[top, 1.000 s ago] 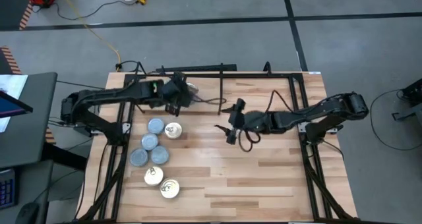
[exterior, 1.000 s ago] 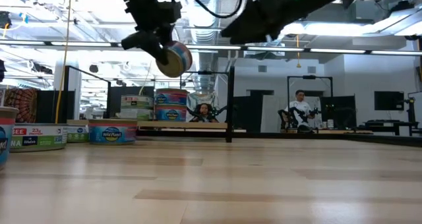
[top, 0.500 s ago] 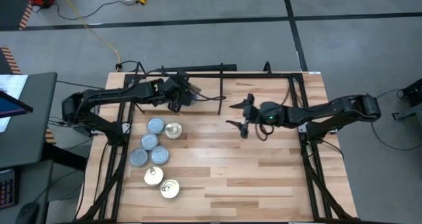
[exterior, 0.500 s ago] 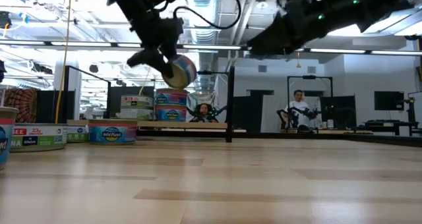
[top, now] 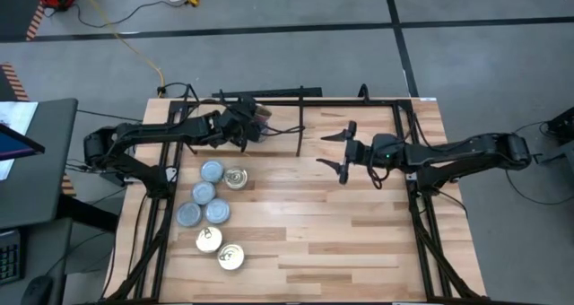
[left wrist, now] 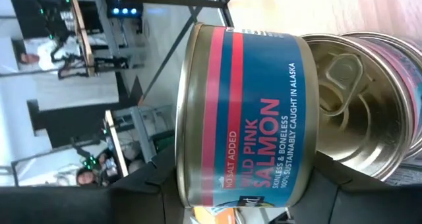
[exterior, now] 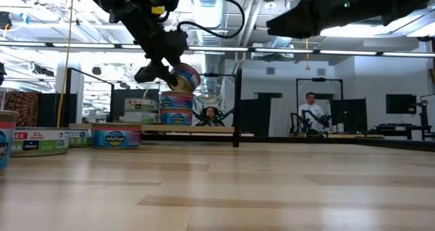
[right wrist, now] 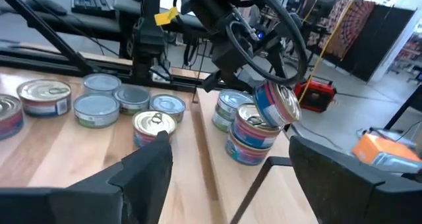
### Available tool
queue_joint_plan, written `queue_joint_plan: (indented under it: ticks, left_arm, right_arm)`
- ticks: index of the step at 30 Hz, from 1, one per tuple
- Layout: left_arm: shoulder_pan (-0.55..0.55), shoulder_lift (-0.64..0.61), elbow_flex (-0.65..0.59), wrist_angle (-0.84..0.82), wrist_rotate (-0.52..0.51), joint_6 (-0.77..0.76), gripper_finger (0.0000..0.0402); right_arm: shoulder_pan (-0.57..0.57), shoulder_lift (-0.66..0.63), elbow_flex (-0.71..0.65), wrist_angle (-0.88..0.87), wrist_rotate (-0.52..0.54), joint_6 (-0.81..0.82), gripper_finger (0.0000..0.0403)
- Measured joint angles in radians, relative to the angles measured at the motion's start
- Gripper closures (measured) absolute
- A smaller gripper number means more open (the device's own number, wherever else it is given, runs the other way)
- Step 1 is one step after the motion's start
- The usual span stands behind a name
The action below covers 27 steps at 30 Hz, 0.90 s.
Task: Stack canned seafood by type on shelf
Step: Stack the blue pink tuna can on top of the blue pink tuna cans on the shelf
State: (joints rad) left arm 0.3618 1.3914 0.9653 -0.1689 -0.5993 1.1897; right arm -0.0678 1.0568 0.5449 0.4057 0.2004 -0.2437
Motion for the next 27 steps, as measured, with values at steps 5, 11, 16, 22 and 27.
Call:
queue_joint_plan:
  ticks: [5,11,16,22,27]
  left_arm:
    - [-0.001,-0.001,-0.001,-0.079,-0.031,-0.043,0.0180]
    - [-0.005,-0.001,0.004,-0.168,0.001,-0.109,0.0147]
    - [-0.007,-0.001,0.004,-0.165,0.003,-0.110,0.0124]
    - [-0.008,-0.001,0.010,-0.164,-0.008,-0.118,0.0120]
    - [-0.009,0.000,0.066,-0.242,-0.008,-0.145,0.0120]
  right_arm:
    - [-0.039,-0.007,0.011,0.002,-0.001,-0.023,0.0072]
    - [-0.094,-0.007,0.011,0.007,-0.052,-0.036,0.0072]
    - [-0.128,-0.007,0.011,0.030,-0.118,-0.036,0.0072]
    - [-0.138,-0.007,0.011,0.029,-0.132,-0.030,0.0072]
    - [-0.138,-0.007,0.011,0.028,-0.133,-0.027,0.0072]
